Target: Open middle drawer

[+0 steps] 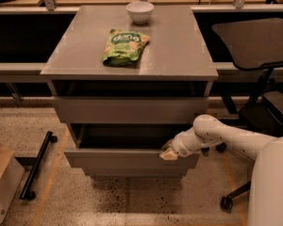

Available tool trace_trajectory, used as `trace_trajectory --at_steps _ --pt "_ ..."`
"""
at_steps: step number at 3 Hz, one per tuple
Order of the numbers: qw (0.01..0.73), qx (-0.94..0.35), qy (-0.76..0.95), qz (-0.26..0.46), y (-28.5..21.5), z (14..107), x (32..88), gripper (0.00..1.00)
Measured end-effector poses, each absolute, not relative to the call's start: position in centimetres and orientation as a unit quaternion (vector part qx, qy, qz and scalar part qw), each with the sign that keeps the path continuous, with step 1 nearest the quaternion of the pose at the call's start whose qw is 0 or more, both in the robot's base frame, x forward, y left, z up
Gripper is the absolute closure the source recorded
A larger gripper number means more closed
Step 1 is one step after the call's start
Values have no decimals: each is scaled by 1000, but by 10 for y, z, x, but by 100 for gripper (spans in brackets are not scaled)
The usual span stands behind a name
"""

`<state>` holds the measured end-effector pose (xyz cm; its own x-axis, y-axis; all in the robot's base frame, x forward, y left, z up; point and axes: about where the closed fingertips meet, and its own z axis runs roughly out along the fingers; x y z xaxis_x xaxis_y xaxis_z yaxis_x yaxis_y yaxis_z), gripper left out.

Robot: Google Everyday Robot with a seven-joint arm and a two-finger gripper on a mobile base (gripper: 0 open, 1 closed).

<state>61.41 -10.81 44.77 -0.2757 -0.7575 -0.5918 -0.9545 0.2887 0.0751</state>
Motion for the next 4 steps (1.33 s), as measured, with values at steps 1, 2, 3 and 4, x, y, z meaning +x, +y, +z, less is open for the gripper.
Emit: trace_trajectory --at_steps 1,2,3,4 --pt "229 -556 769 215 -108 448 614 86" --pt "228 -557 769 216 -106 446 613 62" --pt "202 -557 777 214 -102 441 600 31" --pt "202 -557 777 214 -102 441 600 8"
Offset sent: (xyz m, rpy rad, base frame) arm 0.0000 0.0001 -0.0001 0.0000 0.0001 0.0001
